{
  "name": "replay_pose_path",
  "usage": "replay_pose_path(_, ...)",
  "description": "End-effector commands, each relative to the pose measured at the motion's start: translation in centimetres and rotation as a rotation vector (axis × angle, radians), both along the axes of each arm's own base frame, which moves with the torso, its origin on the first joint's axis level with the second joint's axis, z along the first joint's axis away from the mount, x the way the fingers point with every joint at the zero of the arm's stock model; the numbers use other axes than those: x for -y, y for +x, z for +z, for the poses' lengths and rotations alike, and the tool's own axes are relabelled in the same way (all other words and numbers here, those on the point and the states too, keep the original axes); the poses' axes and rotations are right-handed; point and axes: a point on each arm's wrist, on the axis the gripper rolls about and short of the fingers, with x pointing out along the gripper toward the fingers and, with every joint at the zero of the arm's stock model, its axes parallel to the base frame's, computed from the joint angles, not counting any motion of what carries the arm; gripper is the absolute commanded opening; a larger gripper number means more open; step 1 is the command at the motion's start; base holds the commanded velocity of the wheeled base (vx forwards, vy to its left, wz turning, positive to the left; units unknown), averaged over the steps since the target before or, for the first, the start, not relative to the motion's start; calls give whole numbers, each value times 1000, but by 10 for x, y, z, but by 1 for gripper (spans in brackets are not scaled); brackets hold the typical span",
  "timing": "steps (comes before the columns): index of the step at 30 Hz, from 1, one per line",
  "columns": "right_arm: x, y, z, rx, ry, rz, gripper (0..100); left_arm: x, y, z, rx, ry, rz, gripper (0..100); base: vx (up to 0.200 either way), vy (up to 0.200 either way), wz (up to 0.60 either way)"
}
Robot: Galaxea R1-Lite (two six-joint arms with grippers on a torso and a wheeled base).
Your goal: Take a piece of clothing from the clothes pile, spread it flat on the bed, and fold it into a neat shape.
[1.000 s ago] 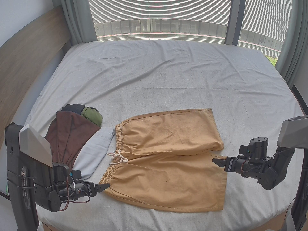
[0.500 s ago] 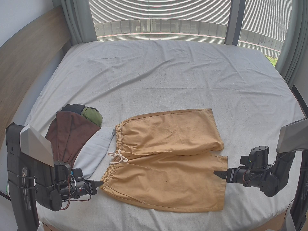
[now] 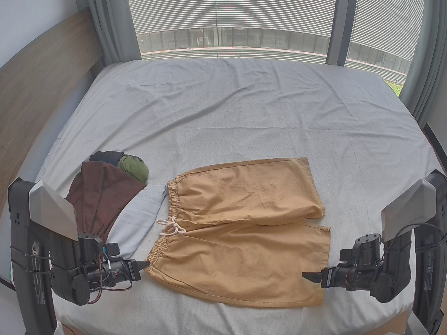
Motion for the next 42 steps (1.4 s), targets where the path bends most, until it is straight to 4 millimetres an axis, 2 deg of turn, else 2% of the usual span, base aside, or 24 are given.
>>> replay_pose_path(1,3,-16,-9,-89,-22,5,100,0,1,0,3,0,2,0,0,0,0)
replay_pose_path(6,4,-25,-9,-128,-26,7,100,-1,1,0,5,0,3,0,0,0,0)
replay_pose_path(26,-15,-48,-7,-205,10,122,100,-1,1,1,8,1,6,0,0,0,0)
replay_pose_path(35,-19,-46,-6,-182,45,102,100,-1,1,1,6,0,5,0,0,0,0)
replay_pose_path(36,-18,-46,-6,-180,46,101,0,-1,1,1,8,0,5,0,0,0,0)
replay_pose_path(42,-16,-49,-4,-191,40,93,0,-1,1,1,6,1,6,0,0,0,0)
